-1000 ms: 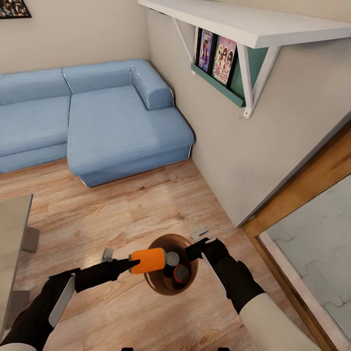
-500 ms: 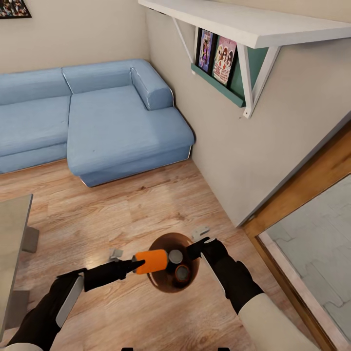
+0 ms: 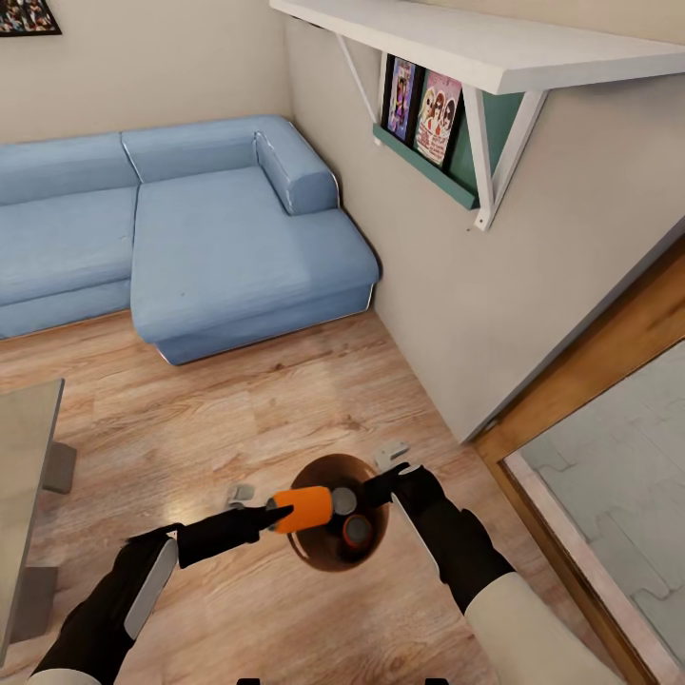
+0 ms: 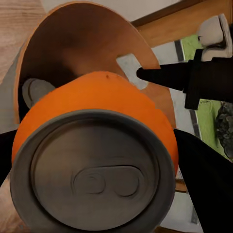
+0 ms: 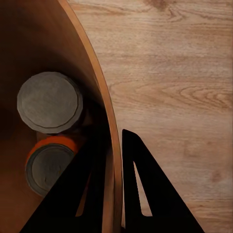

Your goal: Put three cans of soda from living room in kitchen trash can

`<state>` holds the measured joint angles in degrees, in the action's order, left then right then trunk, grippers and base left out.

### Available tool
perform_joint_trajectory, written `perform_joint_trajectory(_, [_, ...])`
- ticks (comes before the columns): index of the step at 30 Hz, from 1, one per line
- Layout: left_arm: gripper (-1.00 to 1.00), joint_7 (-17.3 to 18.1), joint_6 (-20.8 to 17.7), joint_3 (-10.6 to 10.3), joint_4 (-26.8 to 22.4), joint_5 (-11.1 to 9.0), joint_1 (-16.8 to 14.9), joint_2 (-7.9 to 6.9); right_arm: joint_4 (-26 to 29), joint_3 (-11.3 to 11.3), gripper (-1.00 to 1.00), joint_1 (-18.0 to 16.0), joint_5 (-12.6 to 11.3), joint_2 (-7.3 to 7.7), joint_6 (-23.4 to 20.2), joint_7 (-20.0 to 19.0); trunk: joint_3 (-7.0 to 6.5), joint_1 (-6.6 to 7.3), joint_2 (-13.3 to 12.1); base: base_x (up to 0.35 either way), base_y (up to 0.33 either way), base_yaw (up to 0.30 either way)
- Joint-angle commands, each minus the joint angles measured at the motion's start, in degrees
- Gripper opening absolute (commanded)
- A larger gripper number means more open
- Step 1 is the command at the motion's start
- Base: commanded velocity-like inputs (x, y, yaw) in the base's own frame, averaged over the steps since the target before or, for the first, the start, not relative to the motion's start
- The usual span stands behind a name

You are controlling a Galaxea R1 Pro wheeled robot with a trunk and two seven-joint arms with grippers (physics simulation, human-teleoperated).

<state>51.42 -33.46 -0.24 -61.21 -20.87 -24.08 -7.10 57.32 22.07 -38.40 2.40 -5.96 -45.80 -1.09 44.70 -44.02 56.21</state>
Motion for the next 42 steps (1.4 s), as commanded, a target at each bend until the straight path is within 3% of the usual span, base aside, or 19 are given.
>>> perform_joint_trajectory(1, [-1.0,-0.04,0.04,0.01,-0.01,0.07,0.0,0.62,-0.34,-0.01,-1.0,-0.01,-0.56,-0.01,0.01,-0.35,0.0,0.0,0.0,0.0,0.0,0.0])
perform_joint_trajectory(4, [-1.0,-0.12,0.02,-0.01,-0.13,0.11,0.0,1.93,-1.59,-0.01,-1.0,-0.01,-0.55,-0.02,0.08,-0.33,0.0,0.0,0.0,0.0,0.0,0.0])
perform_joint_trajectory(7, [-1.0,-0.93,-0.01,0.05,-0.85,0.1,0.0,2.29,-1.9,-0.01,-1.0,-0.01,-0.55,-0.02,0.09,-0.32,0.0,0.0,0.0,0.0,0.0,0.0])
perform_joint_trajectory(11, [-1.0,-3.86,-0.07,0.09,-2.11,-0.01,0.0,2.48,-2.08,-0.01,-1.0,-0.01,-0.55,-0.02,0.1,-0.32,0.0,0.0,0.0,0.0,0.0,0.0])
perform_joint_trajectory(18, [-1.0,-4.34,-0.08,0.08,-2.3,-0.03,0.0,2.55,-2.12,-0.01,-1.0,-0.01,-0.55,-0.02,0.1,-0.32,0.0,0.0,0.0,0.0,0.0,0.0])
perform_joint_trajectory(19, [1.0,-4.44,-0.08,0.08,-2.34,-0.03,0.0,2.56,-2.12,-0.01,-1.0,-0.01,-0.55,-0.02,0.1,-0.32,0.0,0.0,0.0,0.0,0.0,0.0])
perform_joint_trajectory(25, [1.0,-4.82,-0.11,0.03,-2.34,0.04,0.0,5.02,-2.18,-0.01,-1.0,-0.01,-0.54,-0.02,0.1,-0.32,0.0,0.0,0.0,0.0,0.0,0.0])
perform_joint_trajectory(34, [1.0,-4.63,-0.16,0.36,-2.25,-0.03,0.0,5.75,-2.2,-0.01,-1.0,-0.01,-0.51,-0.02,0.1,-0.32,0.0,0.0,0.0,0.0,0.0,0.0])
perform_joint_trajectory(37, [1.0,-3.67,-0.19,0.77,-2.26,-0.33,0.0,4.48,-2.21,-0.01,-1.0,-0.01,-0.48,-0.02,0.1,-0.32,0.0,0.0,0.0,0.0,0.0,0.0])
perform_joint_trajectory(39, [1.0,1.1,-0.2,0.96,-2.09,-0.48,0.0,0.2,-2.21,-0.01,-1.0,-0.01,-0.5,-0.02,0.1,-0.32,0.0,0.0,0.0,0.0,0.0,0.0])
perform_joint_trajectory(42, [1.0,8.02,-0.2,1.5,-1.37,-0.43,0.0,-3.82,-2.21,-0.01,-1.0,-0.01,-0.52,-0.02,0.1,-0.34,0.0,0.0,0.0,0.0,0.0,0.0])
